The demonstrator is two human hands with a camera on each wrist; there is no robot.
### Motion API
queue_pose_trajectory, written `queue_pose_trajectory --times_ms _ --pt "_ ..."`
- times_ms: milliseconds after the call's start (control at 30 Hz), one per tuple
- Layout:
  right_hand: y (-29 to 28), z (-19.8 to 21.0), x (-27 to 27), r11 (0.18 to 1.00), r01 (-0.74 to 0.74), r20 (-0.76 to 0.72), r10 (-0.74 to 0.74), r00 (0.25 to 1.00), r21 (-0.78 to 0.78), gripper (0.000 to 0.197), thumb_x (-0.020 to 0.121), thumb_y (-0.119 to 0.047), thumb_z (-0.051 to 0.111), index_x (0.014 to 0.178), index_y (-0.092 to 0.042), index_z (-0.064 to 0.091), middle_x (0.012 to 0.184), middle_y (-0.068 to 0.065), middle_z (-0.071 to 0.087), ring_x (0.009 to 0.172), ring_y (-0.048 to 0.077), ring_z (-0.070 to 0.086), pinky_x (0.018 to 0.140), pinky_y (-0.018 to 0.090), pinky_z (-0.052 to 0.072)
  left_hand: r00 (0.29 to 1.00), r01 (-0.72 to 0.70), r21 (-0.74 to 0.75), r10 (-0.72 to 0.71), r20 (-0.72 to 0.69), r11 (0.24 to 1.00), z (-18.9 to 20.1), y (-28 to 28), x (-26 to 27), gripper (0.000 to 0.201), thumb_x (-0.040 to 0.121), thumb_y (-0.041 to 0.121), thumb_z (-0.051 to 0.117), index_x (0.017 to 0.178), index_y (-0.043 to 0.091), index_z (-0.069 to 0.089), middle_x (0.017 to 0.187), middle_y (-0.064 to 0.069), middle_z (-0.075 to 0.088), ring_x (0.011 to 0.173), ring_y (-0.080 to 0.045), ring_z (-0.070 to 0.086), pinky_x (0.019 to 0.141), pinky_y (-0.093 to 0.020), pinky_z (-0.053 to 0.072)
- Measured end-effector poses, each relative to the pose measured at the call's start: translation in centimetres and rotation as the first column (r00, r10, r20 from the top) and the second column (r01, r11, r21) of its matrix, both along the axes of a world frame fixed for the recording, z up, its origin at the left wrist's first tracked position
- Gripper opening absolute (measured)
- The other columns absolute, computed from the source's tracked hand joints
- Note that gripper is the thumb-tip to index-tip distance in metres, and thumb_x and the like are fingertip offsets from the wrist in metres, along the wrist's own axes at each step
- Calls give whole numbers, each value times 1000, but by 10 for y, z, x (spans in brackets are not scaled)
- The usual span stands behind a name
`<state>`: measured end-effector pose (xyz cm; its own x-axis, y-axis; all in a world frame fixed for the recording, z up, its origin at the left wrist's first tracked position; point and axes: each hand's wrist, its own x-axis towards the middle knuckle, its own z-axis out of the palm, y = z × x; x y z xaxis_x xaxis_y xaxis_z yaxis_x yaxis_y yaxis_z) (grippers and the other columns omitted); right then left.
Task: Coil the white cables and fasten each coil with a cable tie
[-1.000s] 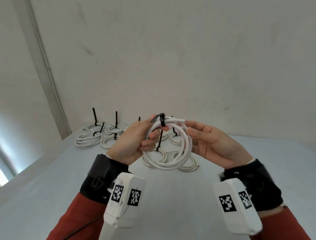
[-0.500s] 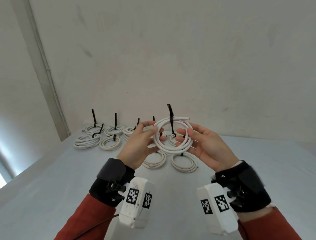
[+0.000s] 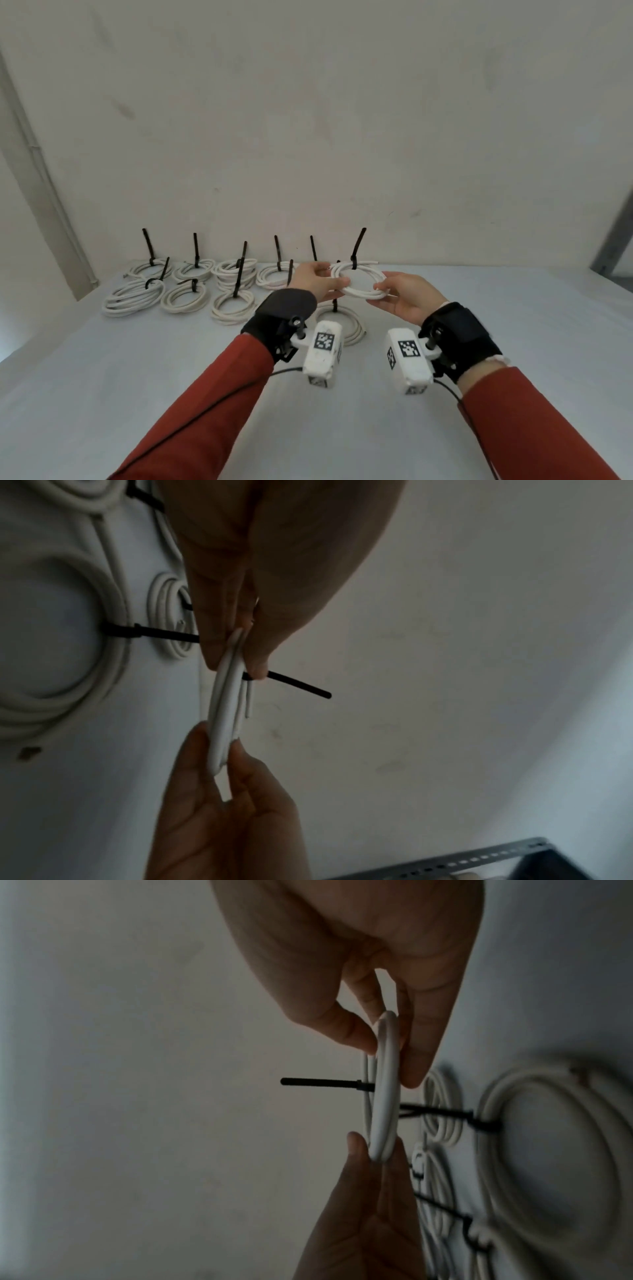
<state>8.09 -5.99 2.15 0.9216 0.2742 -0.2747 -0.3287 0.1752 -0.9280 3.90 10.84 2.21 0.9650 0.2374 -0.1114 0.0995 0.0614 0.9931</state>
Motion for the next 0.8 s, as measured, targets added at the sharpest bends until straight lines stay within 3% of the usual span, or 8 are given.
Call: queue_pose_trajectory --times_ms 67,133,333,467,600,700,767,800 --pt "-11 -5 21 998 61 -9 -61 998 -21 30 88 19 45 113 6 54 100 22 58 79 32 62 48 34 57 996 41 217 -23 -84 975 -4 -11 25 75 73 12 80 137 2 42 127 -6 58 112 -22 59 98 -35 48" --pt "-21 -7 36 992 114 -11 -115 993 -49 15 89 19 47 94 7 53 87 21 58 73 32 62 44 36 56 990 73 399 -18 -142 914 -8 -21 47 81 73 21 81 140 5 39 135 -5 53 119 -19 55 105 -28 40" --pt "-32 -28 83 964 201 -15 -207 978 -176 3 87 13 57 85 12 56 57 19 64 46 23 65 44 35 56 972 162 631 -14 -233 758 -24 -50 96 66 78 24 76 132 3 43 129 -10 55 115 -24 55 85 -26 41" --pt "-32 -45 107 936 165 32 -163 986 -312 34 90 3 55 124 4 52 114 22 60 70 18 64 62 26 56 958 222 710 -14 -287 668 -31 -51 118 34 76 24 76 94 10 51 97 -8 59 88 -22 54 71 -26 41" --pt "-31 -51 117 920 183 -9 -198 980 -346 38 96 -15 51 132 -3 51 129 18 57 74 7 70 81 26 54 937 291 760 -14 -348 582 -34 -48 129 28 75 22 75 85 12 50 83 -3 57 81 -22 55 67 -25 41" --pt "-26 -53 105 527 100 215 161 963 -844 39 96 -41 44 119 -14 61 119 12 63 109 29 61 83 25 40 947 279 820 0 -322 500 -37 -48 130 29 74 21 72 92 12 51 84 -3 57 82 -23 56 67 -26 43" --pt "-20 -55 114 604 93 184 91 979 -792 39 89 -38 53 114 -10 62 116 14 64 108 31 61 82 25 43 949 287 865 3 -316 412 -38 -49 129 23 82 20 67 99 8 57 92 -5 62 89 -24 60 71 -28 47" --pt "-16 -58 116 544 145 212 62 975 -826 38 87 -32 56 115 -7 62 119 15 63 109 31 61 84 26 47 947 296 879 3 -320 373 -38 -50 129 23 86 19 64 104 6 59 100 -8 64 94 -25 61 75 -29 48"
